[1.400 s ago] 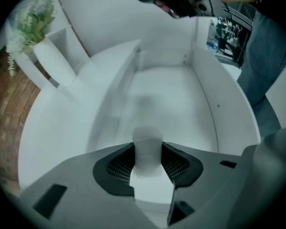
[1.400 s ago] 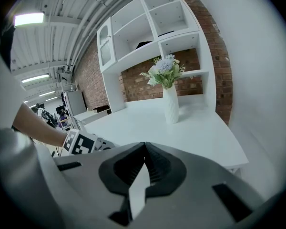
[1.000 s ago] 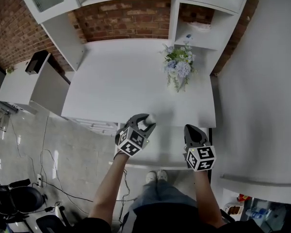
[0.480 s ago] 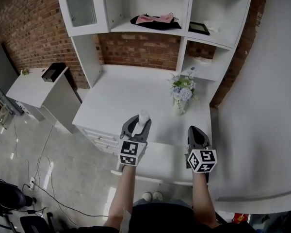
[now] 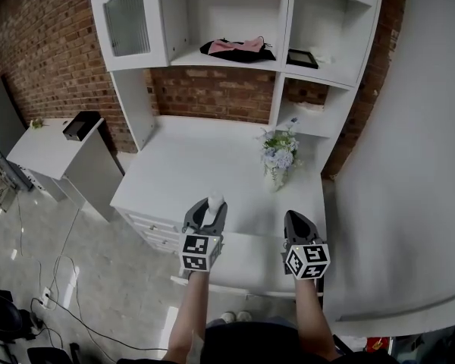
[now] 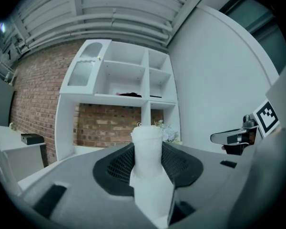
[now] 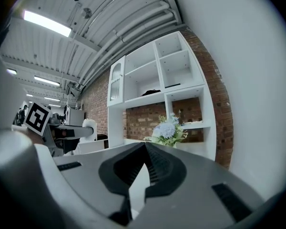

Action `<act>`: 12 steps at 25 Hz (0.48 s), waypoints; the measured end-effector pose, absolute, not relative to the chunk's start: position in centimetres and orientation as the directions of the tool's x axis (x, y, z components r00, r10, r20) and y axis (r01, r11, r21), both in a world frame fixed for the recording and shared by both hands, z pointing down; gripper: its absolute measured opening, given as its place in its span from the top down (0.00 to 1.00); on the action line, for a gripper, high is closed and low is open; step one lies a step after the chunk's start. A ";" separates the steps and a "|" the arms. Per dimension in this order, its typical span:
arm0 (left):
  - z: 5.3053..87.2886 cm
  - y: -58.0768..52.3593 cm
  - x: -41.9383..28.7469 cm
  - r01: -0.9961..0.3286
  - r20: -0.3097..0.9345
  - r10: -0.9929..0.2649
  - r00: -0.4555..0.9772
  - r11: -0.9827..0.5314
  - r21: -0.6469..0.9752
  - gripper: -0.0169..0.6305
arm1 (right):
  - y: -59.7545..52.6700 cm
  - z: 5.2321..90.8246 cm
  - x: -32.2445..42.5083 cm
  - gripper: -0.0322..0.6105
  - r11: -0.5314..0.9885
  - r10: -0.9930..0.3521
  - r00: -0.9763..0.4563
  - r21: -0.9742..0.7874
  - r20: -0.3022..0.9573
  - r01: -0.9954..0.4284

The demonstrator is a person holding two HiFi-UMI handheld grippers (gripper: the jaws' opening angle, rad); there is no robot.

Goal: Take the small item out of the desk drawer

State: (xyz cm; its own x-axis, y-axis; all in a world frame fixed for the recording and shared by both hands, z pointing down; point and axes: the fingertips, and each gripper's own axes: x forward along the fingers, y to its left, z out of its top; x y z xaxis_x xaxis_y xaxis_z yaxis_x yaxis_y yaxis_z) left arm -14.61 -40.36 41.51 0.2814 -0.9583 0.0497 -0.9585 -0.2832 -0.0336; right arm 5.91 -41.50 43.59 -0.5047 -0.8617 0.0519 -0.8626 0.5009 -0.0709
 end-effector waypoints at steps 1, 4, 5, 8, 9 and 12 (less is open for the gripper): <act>41.6 -40.3 -14.6 -0.958 0.049 -0.958 0.284 -0.286 -0.032 0.72 | -41.4 43.7 5.7 0.95 0.507 -0.858 -0.510 -0.064 0.057 -0.860; 41.6 -40.4 -14.5 -0.953 0.037 -0.954 0.299 -0.300 -0.034 0.72 | -41.2 43.8 5.3 0.95 0.518 -0.850 -0.522 -0.069 0.068 -0.853; 41.7 -40.4 -14.3 -0.951 0.040 -0.952 0.304 -0.306 -0.038 0.72 | -41.1 43.9 5.2 0.95 0.518 -0.850 -0.522 -0.070 0.070 -0.853; 42.3 -40.4 -13.8 -0.946 0.057 -0.947 0.317 -0.320 -0.046 0.72 | -41.0 44.1 5.4 0.95 0.515 -0.851 -0.520 -0.070 0.077 -0.854; 42.3 -40.4 -13.7 -0.945 0.058 -0.945 0.322 -0.325 -0.043 0.72 | -40.9 44.1 5.5 0.95 0.515 -0.851 -0.519 -0.071 0.078 -0.855; 42.5 -40.3 -13.6 -0.942 0.063 -0.942 0.329 -0.332 -0.042 0.72 | -40.9 44.1 5.6 0.95 0.512 -0.852 -0.517 -0.076 0.076 -0.855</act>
